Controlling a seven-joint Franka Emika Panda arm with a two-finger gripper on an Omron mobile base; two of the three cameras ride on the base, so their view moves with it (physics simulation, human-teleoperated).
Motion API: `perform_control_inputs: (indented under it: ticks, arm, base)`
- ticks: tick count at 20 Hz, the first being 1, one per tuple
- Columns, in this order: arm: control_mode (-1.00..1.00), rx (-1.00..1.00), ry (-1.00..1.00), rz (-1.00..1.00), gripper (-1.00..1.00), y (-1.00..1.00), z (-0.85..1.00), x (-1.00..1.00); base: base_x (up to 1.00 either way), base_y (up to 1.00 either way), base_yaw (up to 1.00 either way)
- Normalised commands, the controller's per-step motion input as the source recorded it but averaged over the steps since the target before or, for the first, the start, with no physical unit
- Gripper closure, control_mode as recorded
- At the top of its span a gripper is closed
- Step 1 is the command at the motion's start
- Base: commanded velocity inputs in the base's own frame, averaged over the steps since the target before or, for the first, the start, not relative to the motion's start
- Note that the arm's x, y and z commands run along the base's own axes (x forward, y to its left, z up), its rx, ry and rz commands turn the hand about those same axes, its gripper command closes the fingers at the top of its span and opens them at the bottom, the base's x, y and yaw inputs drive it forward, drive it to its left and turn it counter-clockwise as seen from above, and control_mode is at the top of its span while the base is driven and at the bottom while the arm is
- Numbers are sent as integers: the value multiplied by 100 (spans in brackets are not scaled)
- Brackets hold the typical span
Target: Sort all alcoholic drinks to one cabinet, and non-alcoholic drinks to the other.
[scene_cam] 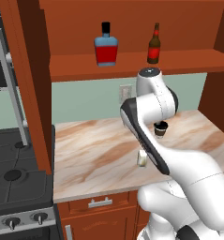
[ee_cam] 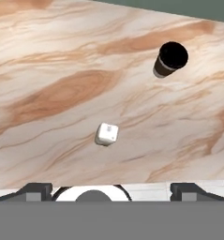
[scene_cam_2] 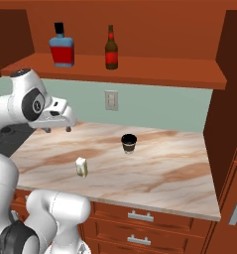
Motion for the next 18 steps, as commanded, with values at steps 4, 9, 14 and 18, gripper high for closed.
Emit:
perform_control_inputs:
  ticks: [4,9,14,18]
  arm:
    - [-100,0,8,0,-100,-17,-34,0]
    - [-100,5,2,0,-100,-18,-40,0]
    - [-100,8,0,0,-100,-13,-42,0]
    - [-100,8,0,0,-100,-9,-37,0]
  base:
    - [0,0,0]
    - [0,0,0]
    - [0,0,0]
    - [0,0,0]
